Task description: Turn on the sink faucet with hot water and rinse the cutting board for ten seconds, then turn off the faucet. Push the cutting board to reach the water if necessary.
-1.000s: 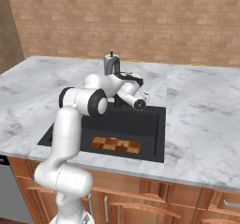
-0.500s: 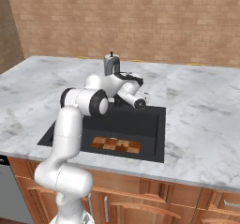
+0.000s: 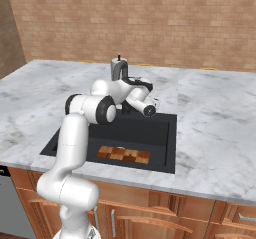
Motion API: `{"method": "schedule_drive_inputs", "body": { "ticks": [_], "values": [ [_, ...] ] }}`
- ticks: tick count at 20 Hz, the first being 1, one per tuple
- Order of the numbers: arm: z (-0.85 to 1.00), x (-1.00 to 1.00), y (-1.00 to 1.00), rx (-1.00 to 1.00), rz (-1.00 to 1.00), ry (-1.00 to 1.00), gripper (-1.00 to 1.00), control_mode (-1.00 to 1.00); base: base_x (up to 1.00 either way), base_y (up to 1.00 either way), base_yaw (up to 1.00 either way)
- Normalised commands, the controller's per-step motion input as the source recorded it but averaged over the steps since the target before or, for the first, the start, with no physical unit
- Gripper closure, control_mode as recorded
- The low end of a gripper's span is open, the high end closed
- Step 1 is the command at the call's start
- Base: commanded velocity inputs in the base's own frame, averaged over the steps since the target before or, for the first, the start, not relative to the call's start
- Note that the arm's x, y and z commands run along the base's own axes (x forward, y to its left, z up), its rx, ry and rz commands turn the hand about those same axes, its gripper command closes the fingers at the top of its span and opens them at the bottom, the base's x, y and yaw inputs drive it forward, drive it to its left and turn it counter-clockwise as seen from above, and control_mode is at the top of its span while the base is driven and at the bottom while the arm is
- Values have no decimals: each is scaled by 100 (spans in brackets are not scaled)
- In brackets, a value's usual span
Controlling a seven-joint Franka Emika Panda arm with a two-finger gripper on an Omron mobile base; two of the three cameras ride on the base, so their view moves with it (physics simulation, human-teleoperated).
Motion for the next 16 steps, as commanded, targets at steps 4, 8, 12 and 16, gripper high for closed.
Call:
{"method": "schedule_drive_inputs", "body": {
  "ticks": [4, 8, 12, 16],
  "values": [
    [0, 13, 0, 0, 0, 0, -100, -100, 0, 0, 0],
    [0, 3, 0, 0, 0, 0, -100, -100, 0, 0, 0],
    [0, 0, 0, 0, 0, 0, -100, -100, 0, 0, 0],
    [0, 0, -9, 0, 0, 0, -100, -100, 0, 0, 0]
  ]
}}
